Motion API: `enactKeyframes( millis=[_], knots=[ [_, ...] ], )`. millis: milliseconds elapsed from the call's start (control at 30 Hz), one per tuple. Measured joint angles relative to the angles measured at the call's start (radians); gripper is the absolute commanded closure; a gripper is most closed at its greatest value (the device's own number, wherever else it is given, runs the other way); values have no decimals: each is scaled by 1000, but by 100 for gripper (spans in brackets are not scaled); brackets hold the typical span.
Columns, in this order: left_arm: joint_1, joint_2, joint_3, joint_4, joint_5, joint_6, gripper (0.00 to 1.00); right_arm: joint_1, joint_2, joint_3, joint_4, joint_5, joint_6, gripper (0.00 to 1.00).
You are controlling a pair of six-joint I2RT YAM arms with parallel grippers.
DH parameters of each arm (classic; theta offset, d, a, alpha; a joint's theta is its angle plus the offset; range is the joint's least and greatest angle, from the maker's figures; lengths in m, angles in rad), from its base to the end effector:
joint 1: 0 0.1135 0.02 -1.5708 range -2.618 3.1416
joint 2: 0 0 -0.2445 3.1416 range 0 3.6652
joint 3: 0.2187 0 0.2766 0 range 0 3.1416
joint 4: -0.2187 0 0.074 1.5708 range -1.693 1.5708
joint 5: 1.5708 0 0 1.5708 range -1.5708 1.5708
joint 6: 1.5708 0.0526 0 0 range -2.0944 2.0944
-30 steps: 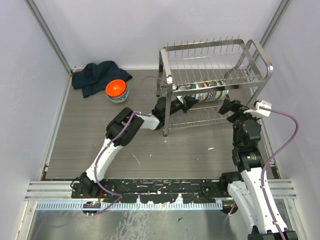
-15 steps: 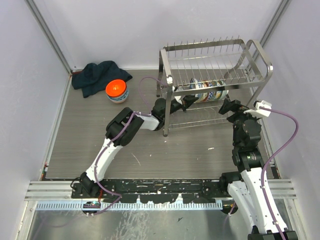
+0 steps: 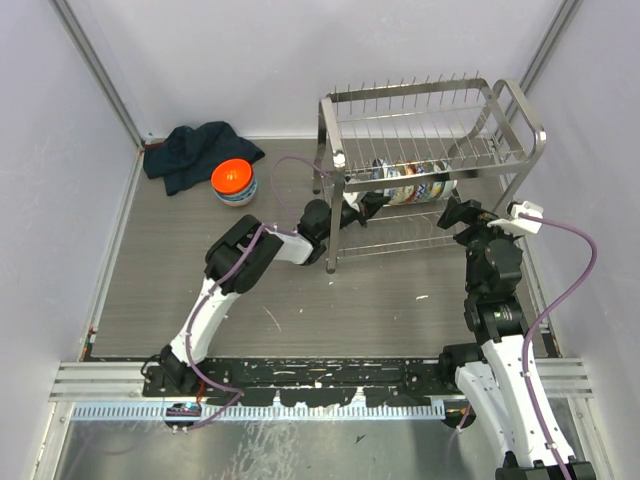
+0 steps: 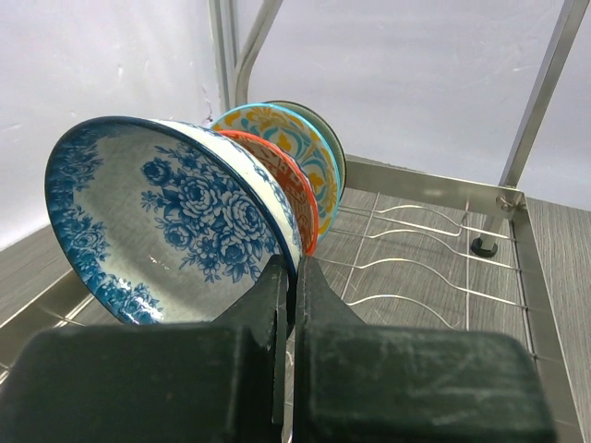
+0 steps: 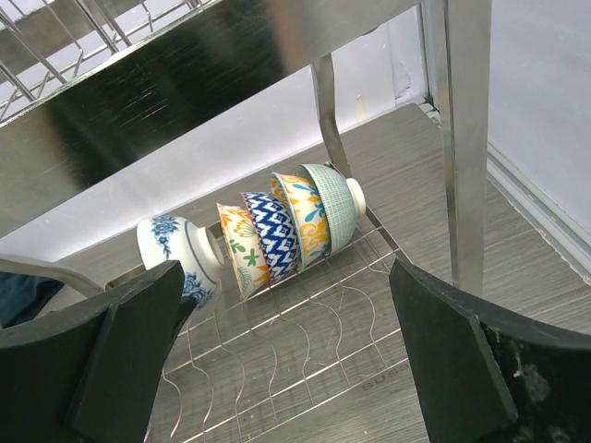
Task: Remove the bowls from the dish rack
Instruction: Pick up the bowl from the dish rack, then place the bowl at the center of the board.
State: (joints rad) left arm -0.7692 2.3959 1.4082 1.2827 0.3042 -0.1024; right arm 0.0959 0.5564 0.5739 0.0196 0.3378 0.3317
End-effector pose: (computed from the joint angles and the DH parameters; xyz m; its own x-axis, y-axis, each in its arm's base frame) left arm 0.3606 -0.3711 0.1231 0.1189 -0.2509 -0.9607 0.8863 0.4629 -0.0112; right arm 0.2056 0.0023 0.3119 0.1128 0.3195 -0.9408 0.2143 0.9168 0.3371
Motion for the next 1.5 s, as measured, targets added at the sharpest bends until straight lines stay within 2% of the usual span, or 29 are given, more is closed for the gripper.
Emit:
enactKeyframes(
  millis=[833, 1500],
  knots=[
    [41, -154, -208, 36, 0, 29, 100, 0, 0, 0, 0, -4, 0, 0],
    [61, -352, -458, 37, -4, 76, 100, 0, -1, 0, -2, -9, 0, 0]
  ],
)
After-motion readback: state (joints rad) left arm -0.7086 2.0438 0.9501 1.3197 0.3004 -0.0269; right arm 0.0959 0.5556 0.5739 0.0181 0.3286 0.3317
